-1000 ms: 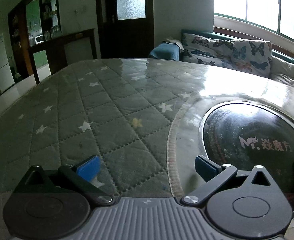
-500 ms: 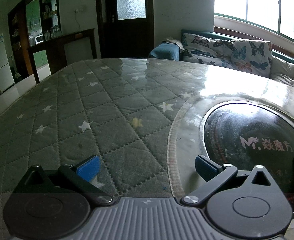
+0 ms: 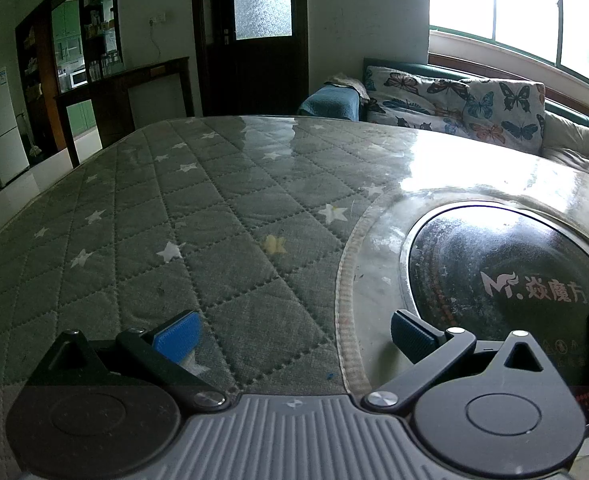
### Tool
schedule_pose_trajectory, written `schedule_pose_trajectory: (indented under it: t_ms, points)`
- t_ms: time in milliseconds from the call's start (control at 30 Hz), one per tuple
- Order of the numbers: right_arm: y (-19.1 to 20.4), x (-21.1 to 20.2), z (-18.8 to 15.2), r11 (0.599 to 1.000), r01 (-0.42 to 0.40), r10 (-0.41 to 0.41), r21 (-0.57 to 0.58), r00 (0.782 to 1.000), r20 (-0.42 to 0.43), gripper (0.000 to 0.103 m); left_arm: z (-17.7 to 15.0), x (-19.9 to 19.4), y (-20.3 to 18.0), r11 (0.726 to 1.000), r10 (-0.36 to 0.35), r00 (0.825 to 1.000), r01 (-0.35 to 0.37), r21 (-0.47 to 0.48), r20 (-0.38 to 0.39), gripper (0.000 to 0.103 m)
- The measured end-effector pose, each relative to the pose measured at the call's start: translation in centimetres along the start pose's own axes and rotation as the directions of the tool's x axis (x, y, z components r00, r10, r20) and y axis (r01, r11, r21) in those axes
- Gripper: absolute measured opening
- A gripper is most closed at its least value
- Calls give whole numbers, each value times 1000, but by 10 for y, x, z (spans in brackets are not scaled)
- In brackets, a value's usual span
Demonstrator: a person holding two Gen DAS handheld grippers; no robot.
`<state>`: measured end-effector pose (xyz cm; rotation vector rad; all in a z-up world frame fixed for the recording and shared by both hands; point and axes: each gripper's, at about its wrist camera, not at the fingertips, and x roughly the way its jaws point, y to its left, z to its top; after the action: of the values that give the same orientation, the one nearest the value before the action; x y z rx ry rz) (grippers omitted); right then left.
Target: Fold clothes
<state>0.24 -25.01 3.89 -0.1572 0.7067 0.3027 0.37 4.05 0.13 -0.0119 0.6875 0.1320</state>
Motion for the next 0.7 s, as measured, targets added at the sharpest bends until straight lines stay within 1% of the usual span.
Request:
schedule_pose_trajectory:
  t_ms: [700]
  points:
    - [0,-1,0,1000,0,0,0,1000,-1,103,1,1,0,1000,2,1000,-2,3,-1,103]
